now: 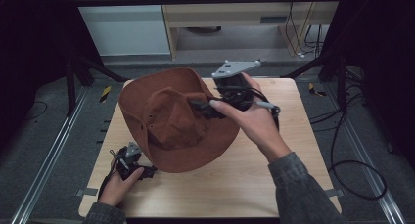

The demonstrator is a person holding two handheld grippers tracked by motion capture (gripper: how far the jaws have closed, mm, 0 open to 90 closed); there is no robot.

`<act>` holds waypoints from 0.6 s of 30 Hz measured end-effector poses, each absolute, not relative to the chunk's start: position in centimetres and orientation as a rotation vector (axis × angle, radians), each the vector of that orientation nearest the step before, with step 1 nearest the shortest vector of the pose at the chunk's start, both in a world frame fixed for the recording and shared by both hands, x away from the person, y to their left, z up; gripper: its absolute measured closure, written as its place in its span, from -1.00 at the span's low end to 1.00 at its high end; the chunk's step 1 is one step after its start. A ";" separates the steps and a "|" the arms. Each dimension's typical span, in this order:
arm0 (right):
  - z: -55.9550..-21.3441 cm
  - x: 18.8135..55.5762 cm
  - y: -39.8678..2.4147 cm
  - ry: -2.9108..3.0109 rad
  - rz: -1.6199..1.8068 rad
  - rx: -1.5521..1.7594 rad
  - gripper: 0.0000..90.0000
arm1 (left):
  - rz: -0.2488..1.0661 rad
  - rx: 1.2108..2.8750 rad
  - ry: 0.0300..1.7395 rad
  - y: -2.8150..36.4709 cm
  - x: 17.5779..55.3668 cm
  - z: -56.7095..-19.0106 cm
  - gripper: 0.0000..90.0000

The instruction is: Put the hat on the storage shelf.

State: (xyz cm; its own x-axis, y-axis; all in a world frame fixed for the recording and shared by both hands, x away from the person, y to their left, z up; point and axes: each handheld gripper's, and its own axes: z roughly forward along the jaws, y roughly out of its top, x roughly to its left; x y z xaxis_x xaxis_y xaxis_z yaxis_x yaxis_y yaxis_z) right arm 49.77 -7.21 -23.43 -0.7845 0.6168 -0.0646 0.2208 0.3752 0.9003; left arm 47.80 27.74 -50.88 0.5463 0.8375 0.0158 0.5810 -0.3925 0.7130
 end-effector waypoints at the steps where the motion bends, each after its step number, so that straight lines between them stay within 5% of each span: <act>1: -23.4 49.8 -7.2 2.249 1.383 0.727 -0.84 | 0.498 2.118 1.138 27.7 47.8 -50.9 -1.00; 18: -29.9 46.4 -21.9 2.080 1.314 0.956 -0.67 | 0.497 2.121 1.139 27.7 47.8 -50.9 -1.00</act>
